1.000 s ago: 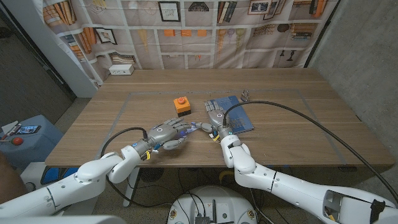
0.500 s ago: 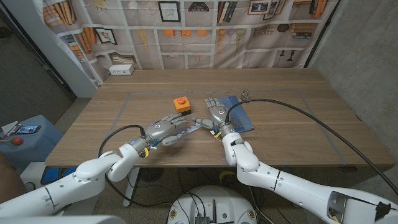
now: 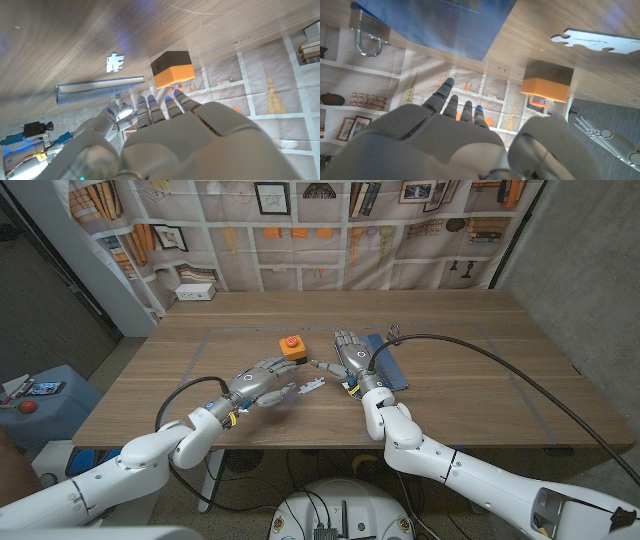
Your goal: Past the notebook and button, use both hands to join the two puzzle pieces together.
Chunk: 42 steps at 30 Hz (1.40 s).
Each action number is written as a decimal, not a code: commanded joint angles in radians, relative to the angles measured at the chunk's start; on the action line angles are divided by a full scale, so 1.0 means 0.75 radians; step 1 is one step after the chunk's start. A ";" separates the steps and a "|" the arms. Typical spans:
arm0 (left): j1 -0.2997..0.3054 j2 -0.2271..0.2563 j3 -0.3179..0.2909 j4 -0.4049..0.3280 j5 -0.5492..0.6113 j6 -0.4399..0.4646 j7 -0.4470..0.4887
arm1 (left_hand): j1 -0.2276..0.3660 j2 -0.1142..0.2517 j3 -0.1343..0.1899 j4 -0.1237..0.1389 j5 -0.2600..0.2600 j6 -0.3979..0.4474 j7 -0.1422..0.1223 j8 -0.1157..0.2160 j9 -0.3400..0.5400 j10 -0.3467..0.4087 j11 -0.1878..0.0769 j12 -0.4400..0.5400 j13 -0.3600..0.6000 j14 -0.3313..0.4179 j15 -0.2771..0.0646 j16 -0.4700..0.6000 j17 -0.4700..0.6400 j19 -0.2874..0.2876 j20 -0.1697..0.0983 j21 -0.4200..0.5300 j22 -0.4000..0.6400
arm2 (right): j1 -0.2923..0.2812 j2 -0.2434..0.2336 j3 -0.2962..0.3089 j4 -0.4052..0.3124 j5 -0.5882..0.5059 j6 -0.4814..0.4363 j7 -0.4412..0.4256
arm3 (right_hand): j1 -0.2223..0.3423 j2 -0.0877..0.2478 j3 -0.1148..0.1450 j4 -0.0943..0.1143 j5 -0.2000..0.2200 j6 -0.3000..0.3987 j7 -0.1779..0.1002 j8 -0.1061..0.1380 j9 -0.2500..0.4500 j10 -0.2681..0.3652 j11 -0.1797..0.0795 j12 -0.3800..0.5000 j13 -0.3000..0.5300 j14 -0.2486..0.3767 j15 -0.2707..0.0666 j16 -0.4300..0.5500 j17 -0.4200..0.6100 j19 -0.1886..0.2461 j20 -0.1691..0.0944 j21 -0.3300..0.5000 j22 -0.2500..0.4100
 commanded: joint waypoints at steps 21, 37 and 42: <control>-0.006 -0.176 -0.094 -0.005 -0.257 0.024 0.119 | 0.014 0.115 0.016 -0.012 0.001 0.016 -0.011 0.005 0.003 0.015 -0.003 0.005 -0.001 0.029 -0.123 0.003 0.003 0.032 -0.069 0.010 -0.001 | -0.073 -0.138 0.227 -0.127 0.294 0.213 -0.067 | -0.024 0.052 -0.011 0.030 0.006 0.044 -0.018 0.008 0.004 0.044 -0.027 0.007 0.002 0.034 -0.031 0.018 0.007 0.028 -0.030 0.001 0.002; -0.015 -0.291 -0.135 -0.048 -0.398 0.116 0.136 | 0.010 0.115 0.017 -0.011 0.001 0.009 -0.012 0.000 0.002 0.008 0.002 0.002 -0.001 0.036 -0.119 0.003 0.006 0.047 -0.064 0.008 -0.001 | -0.161 -0.267 0.434 -0.195 0.554 0.424 -0.089 | -0.046 0.071 -0.015 0.044 0.007 0.054 -0.021 0.006 0.004 0.051 -0.036 0.002 0.002 0.042 -0.048 0.020 0.009 0.033 -0.037 -0.001 0.002; -0.007 -0.338 -0.156 -0.065 -0.460 0.154 0.160 | 0.007 0.115 0.017 -0.007 0.001 0.007 -0.012 0.000 0.002 0.006 0.004 0.001 -0.001 0.036 -0.117 0.002 0.007 0.050 -0.064 0.007 -0.001 | -0.178 -0.275 0.491 -0.161 0.646 0.532 -0.125 | -0.059 0.081 -0.018 0.051 0.007 0.071 -0.024 0.010 0.004 0.065 -0.045 0.004 0.002 0.055 -0.059 0.024 0.010 0.040 -0.042 -0.001 0.002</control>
